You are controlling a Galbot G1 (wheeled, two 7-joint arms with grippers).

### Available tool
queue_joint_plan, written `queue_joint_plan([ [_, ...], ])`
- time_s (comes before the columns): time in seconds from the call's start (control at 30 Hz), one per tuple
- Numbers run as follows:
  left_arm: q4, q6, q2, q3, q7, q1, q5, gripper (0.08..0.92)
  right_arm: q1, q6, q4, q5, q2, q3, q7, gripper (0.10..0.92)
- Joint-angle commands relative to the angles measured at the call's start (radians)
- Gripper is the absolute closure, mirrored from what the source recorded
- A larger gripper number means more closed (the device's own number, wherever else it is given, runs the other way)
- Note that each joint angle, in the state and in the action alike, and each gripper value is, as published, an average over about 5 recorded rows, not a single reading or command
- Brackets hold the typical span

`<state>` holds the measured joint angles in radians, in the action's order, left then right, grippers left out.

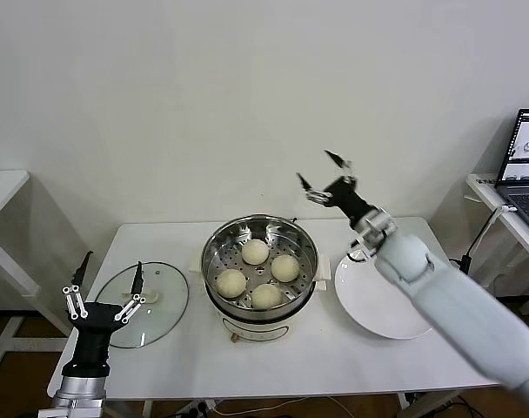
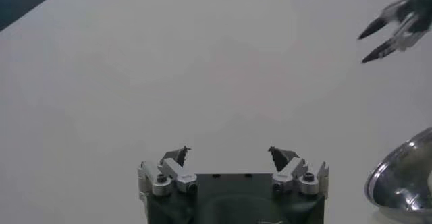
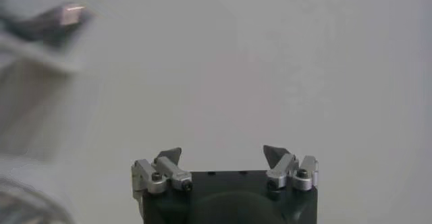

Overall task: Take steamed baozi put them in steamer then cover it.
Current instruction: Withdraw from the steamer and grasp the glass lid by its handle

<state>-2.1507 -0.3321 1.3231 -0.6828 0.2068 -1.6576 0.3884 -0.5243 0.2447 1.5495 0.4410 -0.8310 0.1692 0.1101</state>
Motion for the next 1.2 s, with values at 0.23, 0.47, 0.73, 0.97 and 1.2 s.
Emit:
queue_joint_plan([
  [0.23,0.2,0.098,-0.062,-0.046,0.046,0.065,0.407,0.177,-0.769,0.131,0.073,-0.081,-0.239,-0.573,0.192,0.203],
  [0.47,0.31,0.169,-0.095,-0.053,0.028,0.059,0.716,0.177,-0.835,0.146,0.108,-0.092,-0.29,-0.587,0.171,0.203],
  [0.73,0.434,0.159,-0.116,-0.032,0.028,0.09,0.856,0.177,-0.853,0.138,0.129,-0.104,-0.301,-0.595,0.168,0.203],
  [0.97,0.583,0.146,-0.118,-0.004,0.056,0.206,0.951,0.177,-0.851,0.128,0.127,-0.121,-0.311,-0.593,0.165,0.203],
  [1.2,0.678,0.134,-0.118,0.019,0.083,0.309,0.953,0.177,-0.85,0.124,0.115,-0.143,-0.323,-0.585,0.163,0.203],
])
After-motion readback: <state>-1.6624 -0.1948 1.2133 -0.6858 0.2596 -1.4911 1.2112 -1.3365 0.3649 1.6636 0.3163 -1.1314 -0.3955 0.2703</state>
